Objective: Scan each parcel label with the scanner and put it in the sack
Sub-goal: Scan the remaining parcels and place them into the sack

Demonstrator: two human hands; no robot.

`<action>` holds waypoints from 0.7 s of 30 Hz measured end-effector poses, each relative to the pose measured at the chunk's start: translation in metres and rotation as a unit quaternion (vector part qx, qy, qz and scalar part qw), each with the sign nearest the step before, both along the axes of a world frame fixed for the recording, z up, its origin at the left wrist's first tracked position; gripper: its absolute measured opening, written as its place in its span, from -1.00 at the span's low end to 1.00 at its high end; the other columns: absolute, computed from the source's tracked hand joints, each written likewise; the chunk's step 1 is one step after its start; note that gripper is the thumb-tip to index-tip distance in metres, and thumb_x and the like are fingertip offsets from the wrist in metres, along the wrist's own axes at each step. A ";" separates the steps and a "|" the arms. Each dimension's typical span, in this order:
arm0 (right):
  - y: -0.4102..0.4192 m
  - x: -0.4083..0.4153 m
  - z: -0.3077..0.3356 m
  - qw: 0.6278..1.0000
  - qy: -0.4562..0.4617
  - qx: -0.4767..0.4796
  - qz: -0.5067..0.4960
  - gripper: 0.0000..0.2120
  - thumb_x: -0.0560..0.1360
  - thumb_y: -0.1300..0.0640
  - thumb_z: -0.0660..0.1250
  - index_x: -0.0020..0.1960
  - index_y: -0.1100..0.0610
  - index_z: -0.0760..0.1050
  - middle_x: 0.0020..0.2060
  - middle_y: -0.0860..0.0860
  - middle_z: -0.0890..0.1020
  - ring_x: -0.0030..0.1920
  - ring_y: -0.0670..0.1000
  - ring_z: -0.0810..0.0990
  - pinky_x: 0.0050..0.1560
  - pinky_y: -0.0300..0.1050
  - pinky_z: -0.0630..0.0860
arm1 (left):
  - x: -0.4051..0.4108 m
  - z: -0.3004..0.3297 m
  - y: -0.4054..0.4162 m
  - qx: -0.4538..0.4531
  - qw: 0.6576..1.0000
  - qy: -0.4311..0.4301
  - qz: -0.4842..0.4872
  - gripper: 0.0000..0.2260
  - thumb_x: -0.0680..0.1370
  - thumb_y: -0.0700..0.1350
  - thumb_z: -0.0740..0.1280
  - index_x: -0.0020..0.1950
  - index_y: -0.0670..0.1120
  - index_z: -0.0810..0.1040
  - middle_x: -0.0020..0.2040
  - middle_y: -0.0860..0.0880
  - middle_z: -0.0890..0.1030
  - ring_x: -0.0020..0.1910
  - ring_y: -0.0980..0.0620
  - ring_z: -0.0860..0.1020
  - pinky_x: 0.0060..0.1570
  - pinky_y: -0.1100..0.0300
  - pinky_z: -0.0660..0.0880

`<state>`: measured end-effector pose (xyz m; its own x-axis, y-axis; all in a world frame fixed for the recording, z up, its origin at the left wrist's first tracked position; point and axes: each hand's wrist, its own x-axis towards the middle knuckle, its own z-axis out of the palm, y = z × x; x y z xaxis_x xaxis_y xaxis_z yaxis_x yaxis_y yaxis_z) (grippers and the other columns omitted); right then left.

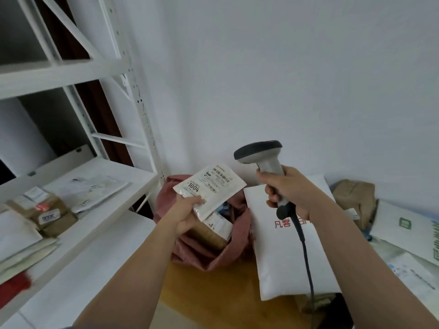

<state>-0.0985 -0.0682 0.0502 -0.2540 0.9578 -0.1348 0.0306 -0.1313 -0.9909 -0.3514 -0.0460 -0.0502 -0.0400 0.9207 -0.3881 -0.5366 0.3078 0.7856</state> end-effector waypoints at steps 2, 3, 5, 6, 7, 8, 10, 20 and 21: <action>0.002 0.000 0.003 1.000 0.008 -0.005 -0.014 -0.85 0.54 0.12 0.37 -0.09 0.18 0.46 -0.45 0.02 0.42 -0.54 -0.07 0.30 -0.44 -0.19 0.46 | 0.001 0.003 0.004 0.018 0.998 -0.042 0.037 -0.52 0.56 -0.40 0.20 0.44 -0.07 0.30 0.31 -0.20 0.53 0.21 -0.27 0.55 -0.04 -0.24 0.59; 0.002 0.000 0.004 1.000 0.013 -0.009 -0.018 -0.86 0.54 0.12 0.37 -0.08 0.18 0.46 -0.46 0.02 0.42 -0.54 -0.07 0.30 -0.45 -0.19 0.46 | 0.002 0.003 0.007 0.020 0.997 -0.046 0.054 -0.55 0.59 -0.32 0.23 0.44 -0.05 0.31 0.29 -0.18 0.55 0.21 -0.24 0.56 0.04 -0.23 0.56; 0.001 0.000 0.005 0.999 0.024 -0.017 -0.018 -0.86 0.54 0.13 0.37 -0.08 0.18 0.45 -0.46 0.02 0.42 -0.53 -0.07 0.29 -0.44 -0.18 0.46 | 0.001 0.001 0.011 0.031 0.995 -0.055 0.078 -0.59 0.59 -0.23 0.28 0.43 -0.07 0.35 0.25 -0.17 0.59 0.15 -0.17 0.60 0.00 -0.13 0.59; 0.001 -0.001 0.005 0.999 0.028 -0.019 -0.017 -0.86 0.54 0.13 0.37 -0.08 0.18 0.45 -0.46 0.02 0.42 -0.53 -0.07 0.29 -0.44 -0.17 0.46 | 0.002 0.000 0.013 0.041 0.994 -0.062 0.085 -0.60 0.58 -0.25 0.29 0.42 -0.11 0.38 0.23 -0.18 0.60 0.12 -0.16 0.62 -0.07 -0.08 0.61; 0.000 -0.001 0.005 0.999 0.031 -0.021 -0.014 -0.85 0.54 0.13 0.37 -0.09 0.18 0.44 -0.46 0.02 0.42 -0.53 -0.07 0.29 -0.43 -0.16 0.46 | 0.003 -0.001 0.014 0.048 0.992 -0.070 0.091 -0.62 0.57 -0.30 0.28 0.40 -0.15 0.41 0.23 -0.20 0.60 0.10 -0.17 0.62 -0.12 -0.06 0.62; 0.000 -0.002 0.005 0.999 0.033 -0.023 -0.010 -0.85 0.54 0.13 0.37 -0.09 0.18 0.44 -0.46 0.01 0.42 -0.53 -0.07 0.30 -0.42 -0.16 0.45 | 0.004 -0.002 0.016 0.050 0.991 -0.078 0.099 -0.63 0.56 -0.35 0.27 0.37 -0.20 0.43 0.24 -0.23 0.59 0.10 -0.19 0.62 -0.14 -0.08 0.61; -0.002 -0.005 0.006 0.999 0.036 -0.027 0.001 -0.84 0.54 0.12 0.37 -0.07 0.18 0.44 -0.48 0.01 0.43 -0.54 -0.08 0.30 -0.41 -0.16 0.45 | 0.006 -0.004 0.019 0.043 0.989 -0.084 0.117 -0.66 0.54 -0.43 0.25 0.31 -0.26 0.46 0.24 -0.27 0.57 0.08 -0.23 0.61 -0.09 -0.14 0.59; -0.016 -0.003 0.016 0.996 0.068 -0.024 0.045 -0.85 0.53 0.13 0.40 -0.08 0.15 0.44 -0.47 0.00 0.39 -0.54 -0.09 0.26 -0.43 -0.22 0.45 | 0.012 -0.013 0.024 0.033 0.970 -0.136 0.201 -0.58 0.54 -0.47 0.24 0.38 -0.26 0.42 0.31 -0.24 0.53 0.27 -0.23 0.52 0.08 -0.15 0.56; -0.018 -0.001 0.017 0.996 0.070 -0.023 0.047 -0.85 0.53 0.13 0.39 -0.09 0.15 0.44 -0.47 0.00 0.38 -0.54 -0.09 0.26 -0.43 -0.22 0.44 | 0.013 -0.014 0.024 0.030 0.967 -0.138 0.212 -0.58 0.54 -0.47 0.24 0.38 -0.26 0.42 0.31 -0.23 0.53 0.27 -0.22 0.52 0.01 -0.13 0.59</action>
<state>-0.0993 -0.0860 0.0675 -0.3621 0.9223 -0.1354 -0.0924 -0.1801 -0.9793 -0.3389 -0.0224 -0.0645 -0.3211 0.8652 -0.3851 -0.7964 -0.0266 0.6042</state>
